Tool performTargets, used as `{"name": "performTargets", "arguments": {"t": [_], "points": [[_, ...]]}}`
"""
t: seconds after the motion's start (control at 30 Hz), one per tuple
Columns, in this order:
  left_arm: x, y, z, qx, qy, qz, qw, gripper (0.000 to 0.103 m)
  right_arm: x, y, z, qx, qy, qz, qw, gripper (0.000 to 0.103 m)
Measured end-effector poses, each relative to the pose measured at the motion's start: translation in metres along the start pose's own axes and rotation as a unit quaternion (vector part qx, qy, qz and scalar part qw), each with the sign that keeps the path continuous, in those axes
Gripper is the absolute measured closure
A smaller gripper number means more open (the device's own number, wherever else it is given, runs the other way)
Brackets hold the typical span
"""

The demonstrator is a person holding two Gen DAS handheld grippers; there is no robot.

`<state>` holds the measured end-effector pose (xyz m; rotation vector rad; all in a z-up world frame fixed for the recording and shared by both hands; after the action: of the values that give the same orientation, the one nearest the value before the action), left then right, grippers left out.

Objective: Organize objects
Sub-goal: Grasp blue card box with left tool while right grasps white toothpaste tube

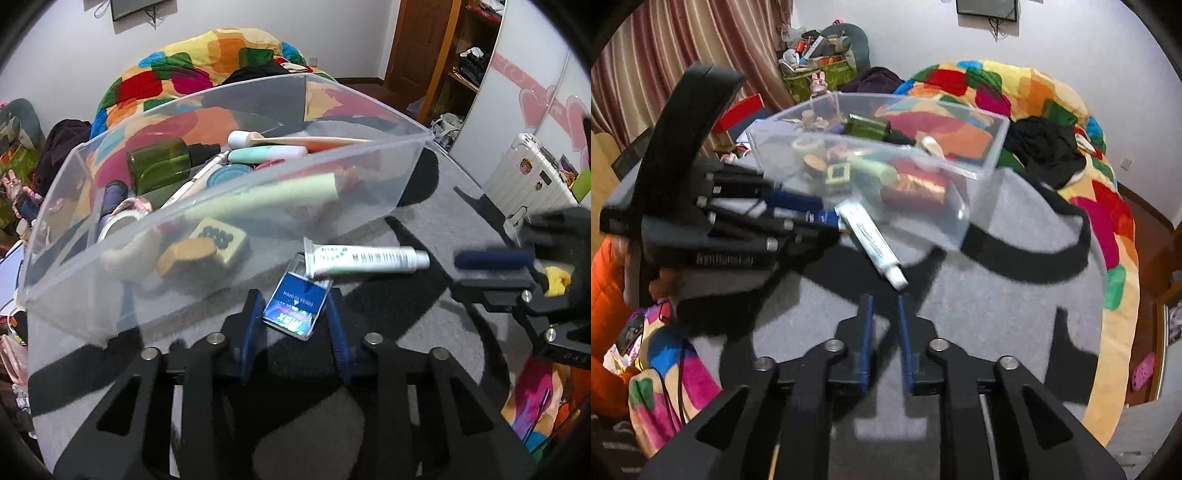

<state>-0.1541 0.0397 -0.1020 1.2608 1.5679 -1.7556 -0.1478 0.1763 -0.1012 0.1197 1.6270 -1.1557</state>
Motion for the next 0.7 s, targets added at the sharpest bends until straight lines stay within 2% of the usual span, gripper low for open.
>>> {"name": "performTargets", "arguments": {"t": [0.03,0.07,0.23,0.37,0.43,0.5,0.53,0.63,0.7], "points": [[-0.002,0.002,0.0,0.0,-0.003,-0.001,1.0,0.072,0.001,-0.003,0.002,-0.003,0.002,-0.002,1.0,0.072],[-0.005,0.006,0.0,-0.001,-0.006,-0.002,1.0,0.074,0.003,-0.007,0.005,-0.008,0.005,-0.006,1.0,0.068],[-0.02,0.026,0.005,-0.016,-0.009,-0.004,0.9998,0.074,0.019,-0.025,0.015,-0.037,0.018,-0.007,0.999,0.068],[-0.028,0.034,0.01,-0.017,-0.004,-0.003,0.9998,0.073,0.042,-0.033,0.009,-0.035,0.036,0.02,0.999,0.068],[-0.028,0.035,0.012,-0.018,-0.004,-0.002,0.9998,0.07,0.049,-0.034,0.005,-0.028,0.035,0.029,0.999,0.068],[-0.025,0.033,0.014,-0.024,-0.007,-0.004,0.9997,0.06,0.05,-0.033,0.004,-0.022,0.028,0.03,0.999,0.068],[-0.023,0.031,0.014,-0.025,-0.009,-0.007,0.9996,0.059,0.049,-0.032,0.005,-0.023,0.025,0.03,0.999,0.07],[-0.018,0.027,0.012,-0.026,-0.016,-0.015,0.9994,0.059,0.045,-0.028,0.011,-0.024,0.011,0.026,0.999,0.084],[-0.016,0.025,0.009,-0.024,-0.02,-0.022,0.9993,0.063,0.042,-0.025,0.014,-0.023,0.004,0.022,0.999,0.085]]}}
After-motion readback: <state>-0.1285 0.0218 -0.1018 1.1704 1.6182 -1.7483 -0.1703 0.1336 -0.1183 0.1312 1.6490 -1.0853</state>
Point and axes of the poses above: each gripper's, at about its wrist camera, not at the fingertips, and x roughly the way its jaws point, z to its left, y to its underside, the point moved 4 cm from there along x, roughly the way its jaws point, and after that the axes turned 3 degrees about y, right-handed, at the moved point
